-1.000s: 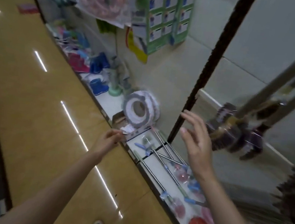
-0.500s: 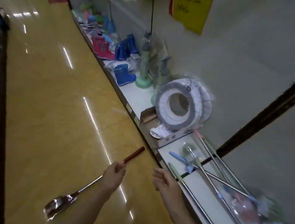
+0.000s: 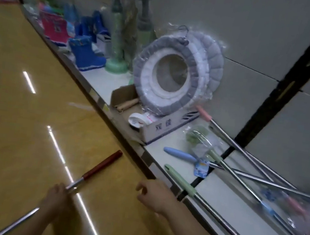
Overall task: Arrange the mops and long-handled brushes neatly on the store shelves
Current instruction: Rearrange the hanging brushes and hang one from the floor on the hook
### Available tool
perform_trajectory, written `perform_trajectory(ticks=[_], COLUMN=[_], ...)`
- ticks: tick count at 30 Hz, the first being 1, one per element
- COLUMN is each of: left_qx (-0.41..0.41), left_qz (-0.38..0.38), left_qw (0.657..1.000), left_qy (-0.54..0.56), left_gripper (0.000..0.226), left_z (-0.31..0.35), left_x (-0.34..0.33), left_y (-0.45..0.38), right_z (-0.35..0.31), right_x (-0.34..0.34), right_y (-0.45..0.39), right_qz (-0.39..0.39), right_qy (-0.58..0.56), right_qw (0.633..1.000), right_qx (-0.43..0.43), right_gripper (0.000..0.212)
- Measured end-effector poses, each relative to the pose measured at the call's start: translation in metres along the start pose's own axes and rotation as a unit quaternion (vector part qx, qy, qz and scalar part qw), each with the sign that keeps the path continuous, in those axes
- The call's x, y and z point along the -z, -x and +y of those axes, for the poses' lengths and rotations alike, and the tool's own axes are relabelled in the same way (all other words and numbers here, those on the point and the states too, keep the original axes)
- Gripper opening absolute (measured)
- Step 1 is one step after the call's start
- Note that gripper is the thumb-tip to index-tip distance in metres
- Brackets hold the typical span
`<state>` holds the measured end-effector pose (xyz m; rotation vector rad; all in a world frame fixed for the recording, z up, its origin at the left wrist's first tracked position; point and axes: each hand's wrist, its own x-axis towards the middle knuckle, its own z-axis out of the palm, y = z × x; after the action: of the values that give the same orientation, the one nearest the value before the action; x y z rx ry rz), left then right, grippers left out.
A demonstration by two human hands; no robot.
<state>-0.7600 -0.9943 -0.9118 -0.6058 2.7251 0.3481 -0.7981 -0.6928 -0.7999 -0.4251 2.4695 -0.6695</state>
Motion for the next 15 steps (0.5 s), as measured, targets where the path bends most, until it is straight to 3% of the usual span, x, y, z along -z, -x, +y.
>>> perform_trajectory(ticks=[3, 5, 8, 15], left_qx=[0.025, -0.009, -0.095, -0.150], left_qz=[-0.020, -0.012, -0.014, 0.023], left_qw=[0.999, 0.999, 0.994, 0.986], left_qy=[0.003, -0.041, -0.051, -0.074], left_gripper=[0.028, 0.029, 0.031, 0.033], left_z=[0.025, 0.042, 0.060, 0.050], left_x=[-0.012, -0.018, -0.021, 0.036], left_y=[0.006, 0.021, 0.040, 0.061], right_z=[0.025, 0.033, 0.041, 0.022], right_x=[0.005, 0.003, 0.004, 0.030], right_y=[0.001, 0.013, 0.031, 0.033], right_qz=[0.062, 0.093, 0.087, 0.115], right_qy=[0.049, 0.042, 0.047, 0.028], right_qw=[0.997, 0.995, 0.995, 0.992], right_qx=[-0.007, -0.017, -0.031, -0.045], right_gripper=[0.032, 0.032, 0.031, 0.028])
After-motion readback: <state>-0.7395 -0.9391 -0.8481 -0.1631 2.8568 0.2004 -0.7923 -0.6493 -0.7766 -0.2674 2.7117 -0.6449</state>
